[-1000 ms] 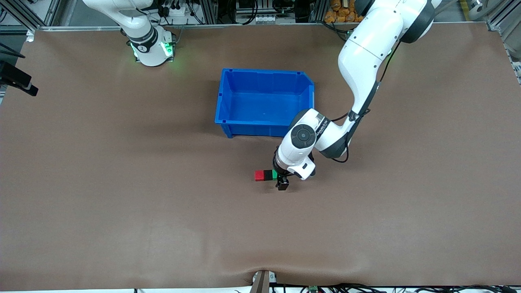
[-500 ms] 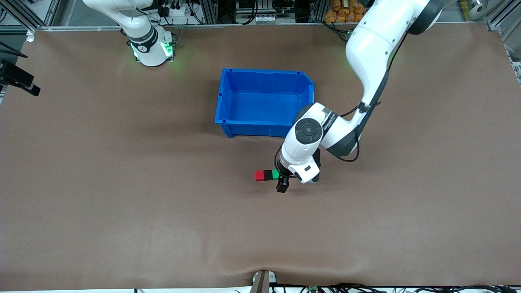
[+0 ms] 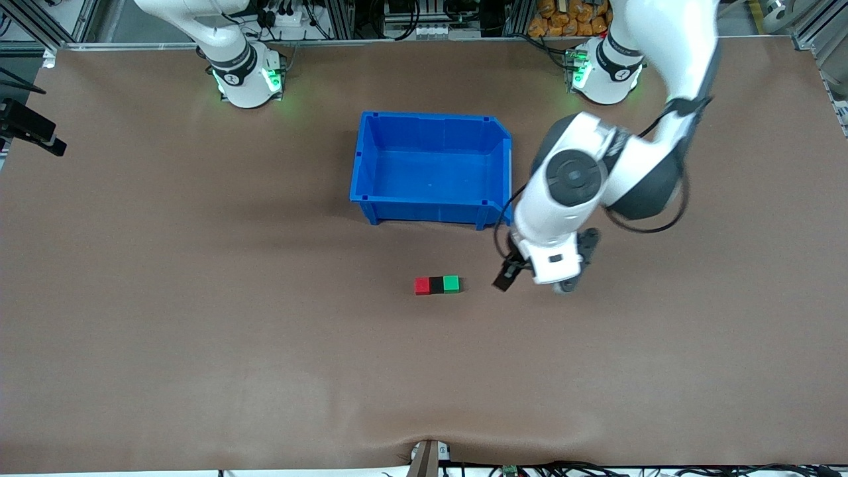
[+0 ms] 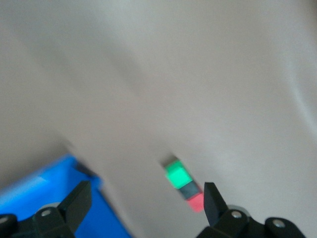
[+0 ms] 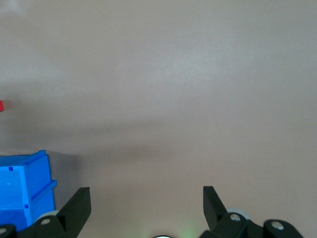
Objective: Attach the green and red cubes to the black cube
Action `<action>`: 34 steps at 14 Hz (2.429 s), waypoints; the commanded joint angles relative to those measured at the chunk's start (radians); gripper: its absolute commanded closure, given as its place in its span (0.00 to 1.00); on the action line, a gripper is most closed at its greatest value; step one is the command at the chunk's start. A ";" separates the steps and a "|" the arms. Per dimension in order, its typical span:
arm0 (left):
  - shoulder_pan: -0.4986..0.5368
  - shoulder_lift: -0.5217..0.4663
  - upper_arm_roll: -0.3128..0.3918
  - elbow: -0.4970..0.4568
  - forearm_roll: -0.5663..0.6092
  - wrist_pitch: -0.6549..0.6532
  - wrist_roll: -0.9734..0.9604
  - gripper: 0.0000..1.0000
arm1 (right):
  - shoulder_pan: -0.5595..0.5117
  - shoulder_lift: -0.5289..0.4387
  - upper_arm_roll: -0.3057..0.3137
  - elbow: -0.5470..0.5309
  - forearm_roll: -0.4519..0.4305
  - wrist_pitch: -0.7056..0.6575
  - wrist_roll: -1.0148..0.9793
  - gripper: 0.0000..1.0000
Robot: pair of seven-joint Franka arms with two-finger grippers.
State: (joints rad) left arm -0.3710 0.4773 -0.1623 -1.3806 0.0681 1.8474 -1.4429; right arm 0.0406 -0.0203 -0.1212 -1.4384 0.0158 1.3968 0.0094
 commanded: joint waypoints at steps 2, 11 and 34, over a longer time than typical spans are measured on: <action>0.110 -0.152 -0.003 -0.034 0.013 -0.172 0.370 0.00 | 0.008 -0.003 -0.005 0.006 -0.002 -0.009 -0.006 0.00; 0.322 -0.371 0.004 -0.034 0.015 -0.416 0.880 0.00 | 0.010 -0.003 -0.003 0.009 -0.002 -0.016 -0.006 0.00; 0.449 -0.621 -0.038 -0.261 0.021 -0.392 1.222 0.00 | 0.019 -0.001 -0.009 0.009 -0.002 -0.015 -0.006 0.00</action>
State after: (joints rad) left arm 0.0377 -0.1083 -0.1682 -1.6048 0.0709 1.4358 -0.2646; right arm 0.0572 -0.0203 -0.1266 -1.4382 0.0153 1.3908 0.0092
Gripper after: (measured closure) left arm 0.000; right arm 0.000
